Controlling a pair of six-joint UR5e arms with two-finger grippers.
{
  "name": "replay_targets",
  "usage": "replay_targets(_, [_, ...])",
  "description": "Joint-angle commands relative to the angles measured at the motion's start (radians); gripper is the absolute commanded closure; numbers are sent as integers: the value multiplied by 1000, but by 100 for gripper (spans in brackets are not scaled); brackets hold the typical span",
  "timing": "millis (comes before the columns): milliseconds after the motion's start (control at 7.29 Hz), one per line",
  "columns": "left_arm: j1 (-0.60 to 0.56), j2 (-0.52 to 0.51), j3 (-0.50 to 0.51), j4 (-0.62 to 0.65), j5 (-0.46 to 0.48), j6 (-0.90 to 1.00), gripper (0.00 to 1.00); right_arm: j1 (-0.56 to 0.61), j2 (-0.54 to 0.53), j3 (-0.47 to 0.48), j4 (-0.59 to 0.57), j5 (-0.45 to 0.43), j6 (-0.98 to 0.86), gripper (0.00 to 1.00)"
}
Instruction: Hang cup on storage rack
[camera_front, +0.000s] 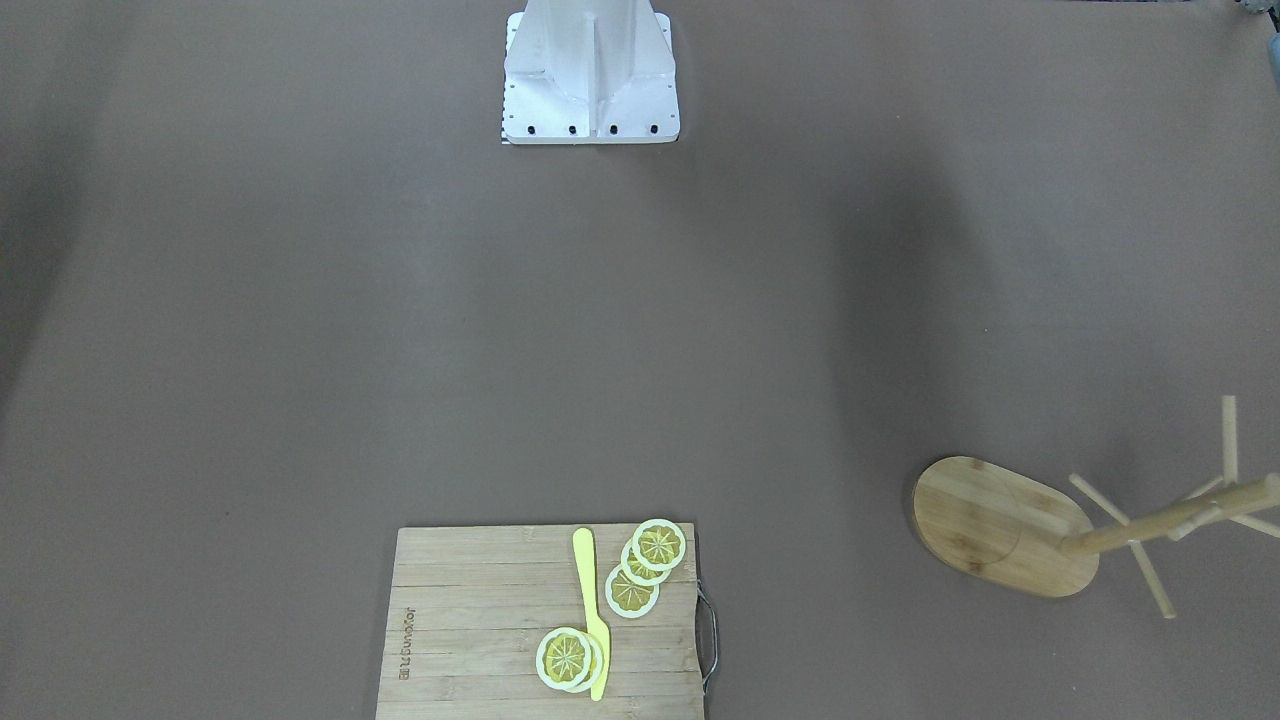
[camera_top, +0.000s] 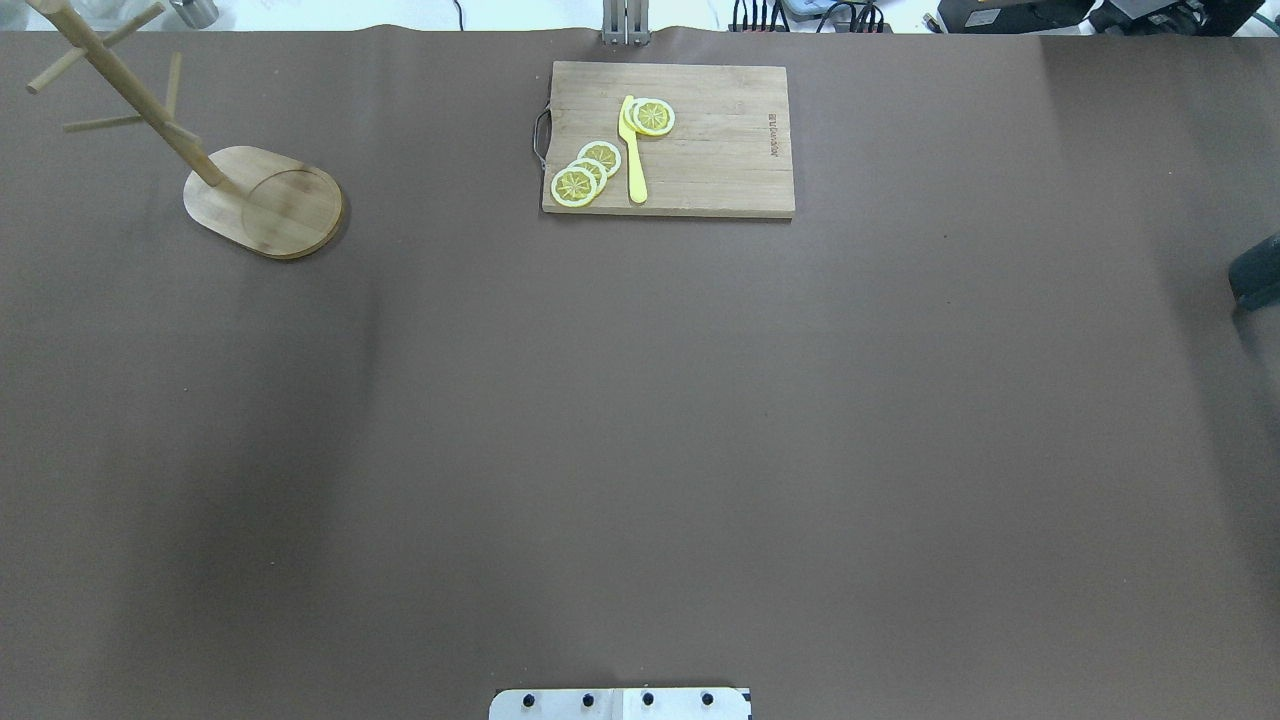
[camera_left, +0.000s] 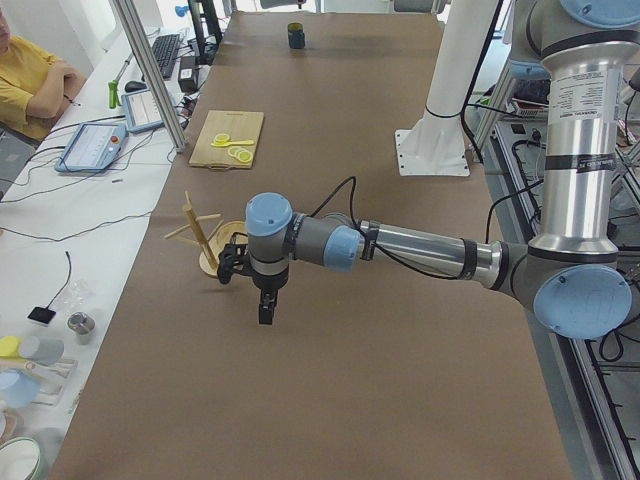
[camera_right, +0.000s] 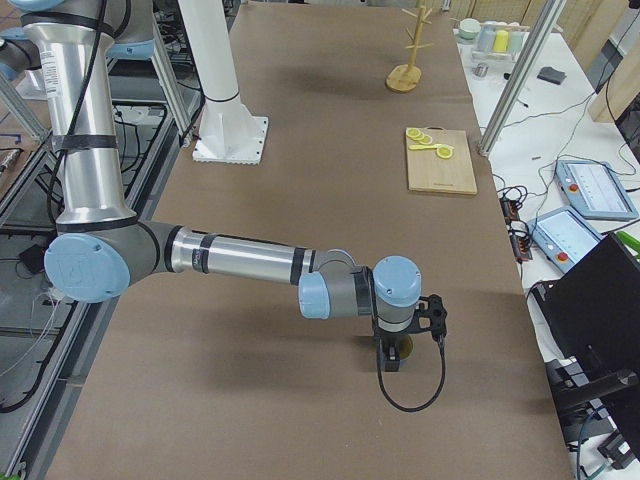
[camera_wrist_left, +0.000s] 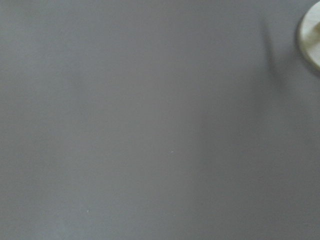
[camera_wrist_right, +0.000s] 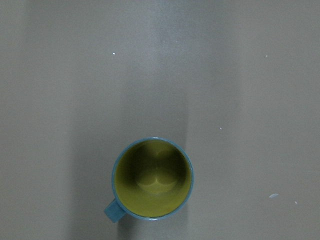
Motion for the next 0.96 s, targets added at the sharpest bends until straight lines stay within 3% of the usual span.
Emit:
replay_targets(0, [2, 7, 29, 29, 0, 24, 1, 6, -20, 1, -2, -4, 0, 0])
replay_targets(137, [4, 9, 20, 26, -2, 24, 1, 2, -30, -1, -2, -11, 0, 0])
replay_targets(549, [4, 10, -20, 15, -155, 21, 1, 2, -72, 50, 16, -22, 0, 0])
replay_targets(824, [2, 12, -35, 12, -148, 20, 1, 3, -96, 82, 16, -14, 5, 0])
